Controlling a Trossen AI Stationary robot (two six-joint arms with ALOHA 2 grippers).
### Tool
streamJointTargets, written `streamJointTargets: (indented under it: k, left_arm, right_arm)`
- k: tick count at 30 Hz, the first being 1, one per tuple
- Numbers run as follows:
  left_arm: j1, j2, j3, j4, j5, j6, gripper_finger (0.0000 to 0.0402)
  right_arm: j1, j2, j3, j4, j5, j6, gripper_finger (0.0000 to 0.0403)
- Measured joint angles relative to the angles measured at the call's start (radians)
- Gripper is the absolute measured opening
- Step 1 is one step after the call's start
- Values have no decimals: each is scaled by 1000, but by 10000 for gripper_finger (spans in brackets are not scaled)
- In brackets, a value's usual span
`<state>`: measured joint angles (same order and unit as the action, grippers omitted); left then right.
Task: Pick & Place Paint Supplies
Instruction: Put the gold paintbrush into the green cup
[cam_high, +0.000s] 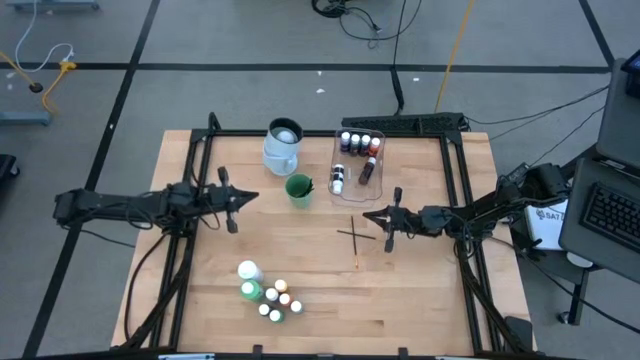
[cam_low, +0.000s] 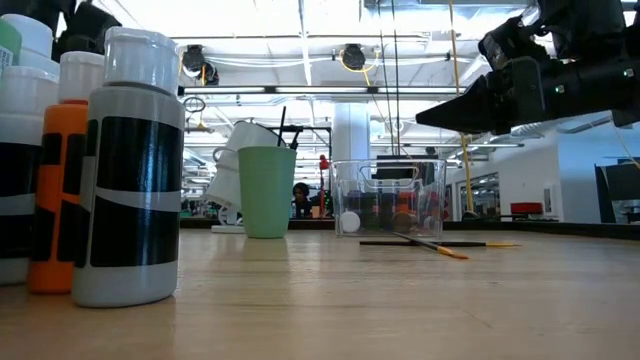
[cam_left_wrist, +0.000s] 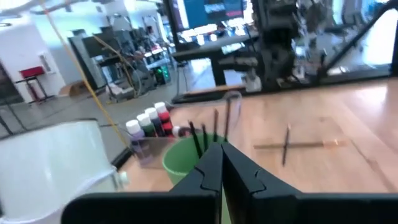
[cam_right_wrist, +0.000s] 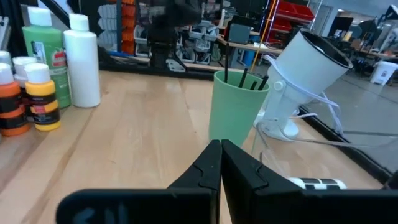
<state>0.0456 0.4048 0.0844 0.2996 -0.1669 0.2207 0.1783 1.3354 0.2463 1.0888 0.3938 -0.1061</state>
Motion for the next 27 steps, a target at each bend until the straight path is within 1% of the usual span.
streamJointTargets:
  k: [1,3,5,6,9,10,12,14,16,17,19,21,24,27]
  left_arm:
    - [0,1,-8,2,8,14,5]
    - [0,2,-14,3,10,40,11]
    - [0,1,-14,14,10,40,15]
    - [0,1,-14,15,10,33,16]
    - [0,0,-14,17,10,17,14]
    - [-1,0,-14,18,10,12,12]
    - [-1,0,-14,20,10,8,6]
    - [-1,0,-14,20,11,6,2]
    - [-1,0,-14,21,11,2,3]
    - [-1,0,-14,20,11,2,6]
    - [-1,0,-14,20,11,2,13]
    - [-1,0,-14,21,11,1,19]
    - [-1,0,-14,25,11,-15,20]
    - [-1,0,-14,27,12,-23,14]
  right_arm:
    - [0,0,5,0,17,15,4]
    - [2,0,38,-43,124,49,4]
    - [8,-1,104,-163,215,54,4]
    - [17,0,150,-248,234,52,5]
    - [66,0,348,-570,244,56,5]
    - [87,0,422,-697,276,82,5]
    - [129,0,589,-1017,344,177,5]
    - [167,0,754,-1343,361,295,5]
    - [197,5,888,-1646,351,425,4]
    - [205,10,935,-1768,327,479,5]
    - [219,13,979,-1941,266,576,4]
    - [224,13,985,-2011,203,631,4]
    - [231,17,952,-2008,105,646,4]
    - [246,34,890,-2013,47,660,4]
